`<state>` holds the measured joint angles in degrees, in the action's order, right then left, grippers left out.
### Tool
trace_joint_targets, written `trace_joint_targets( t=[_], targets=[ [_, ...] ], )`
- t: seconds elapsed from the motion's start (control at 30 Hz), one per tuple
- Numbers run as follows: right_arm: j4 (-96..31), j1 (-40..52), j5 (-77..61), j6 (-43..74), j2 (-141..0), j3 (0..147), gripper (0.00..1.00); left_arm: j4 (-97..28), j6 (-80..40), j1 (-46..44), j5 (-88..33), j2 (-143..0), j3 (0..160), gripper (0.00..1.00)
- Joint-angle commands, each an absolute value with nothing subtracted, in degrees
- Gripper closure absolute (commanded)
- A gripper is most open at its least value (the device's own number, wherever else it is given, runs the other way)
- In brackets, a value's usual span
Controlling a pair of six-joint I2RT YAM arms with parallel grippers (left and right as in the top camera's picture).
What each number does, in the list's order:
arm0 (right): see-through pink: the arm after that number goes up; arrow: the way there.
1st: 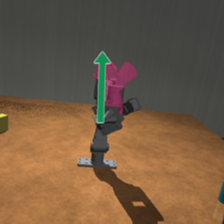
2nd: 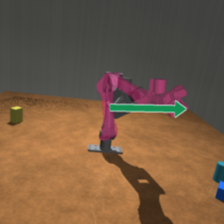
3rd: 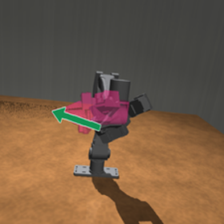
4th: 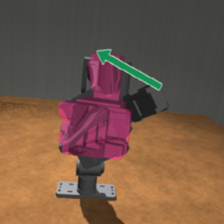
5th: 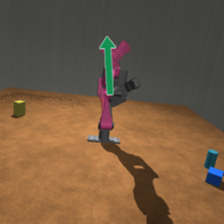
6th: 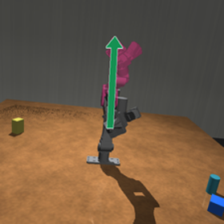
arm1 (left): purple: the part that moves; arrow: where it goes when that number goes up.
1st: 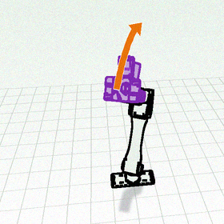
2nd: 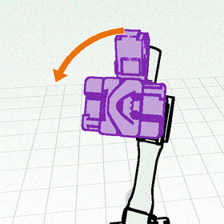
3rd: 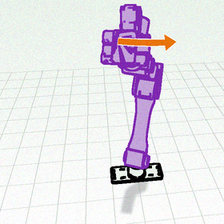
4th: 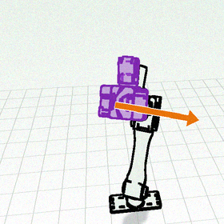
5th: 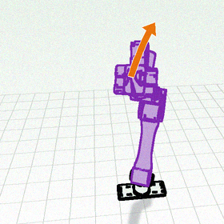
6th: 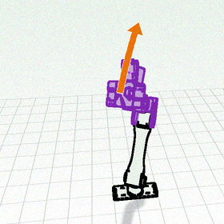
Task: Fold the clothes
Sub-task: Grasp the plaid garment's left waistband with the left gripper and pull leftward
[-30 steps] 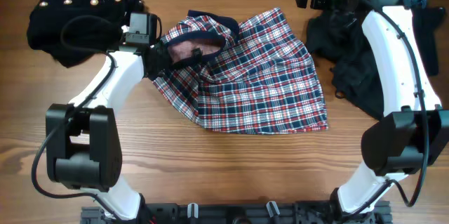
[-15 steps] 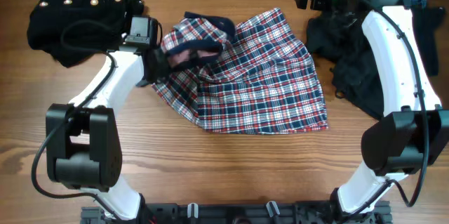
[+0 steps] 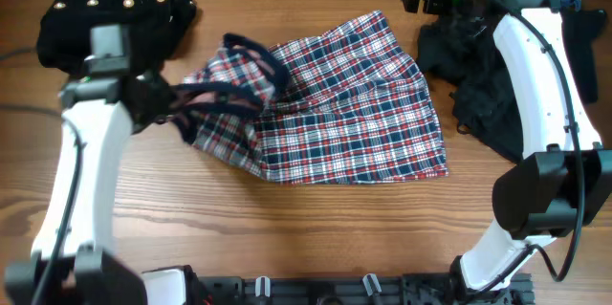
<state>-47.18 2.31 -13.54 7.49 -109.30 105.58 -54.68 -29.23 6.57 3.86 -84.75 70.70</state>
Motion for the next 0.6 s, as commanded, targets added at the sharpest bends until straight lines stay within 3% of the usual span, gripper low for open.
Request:
trace_joint_targets(
  t=[0.0,0.4,0.57],
  targets=[
    [-47.2,2.5,-15.2,7.7,-107.4,106.9,0.0,-58.4,-28.7,10.3,3.6,-80.7,71.7,0.96],
    [-50.5,2.6,-15.1,5.6,-107.4,106.9,0.0,-63.7,-27.5,12.5,9.9,-86.1,71.2,0.96],
    [-51.9,2.7,-15.1,4.4,-107.4,106.9,0.0,-61.5,-27.9,20.3,6.1,-88.2,71.2,0.96]
  ],
)
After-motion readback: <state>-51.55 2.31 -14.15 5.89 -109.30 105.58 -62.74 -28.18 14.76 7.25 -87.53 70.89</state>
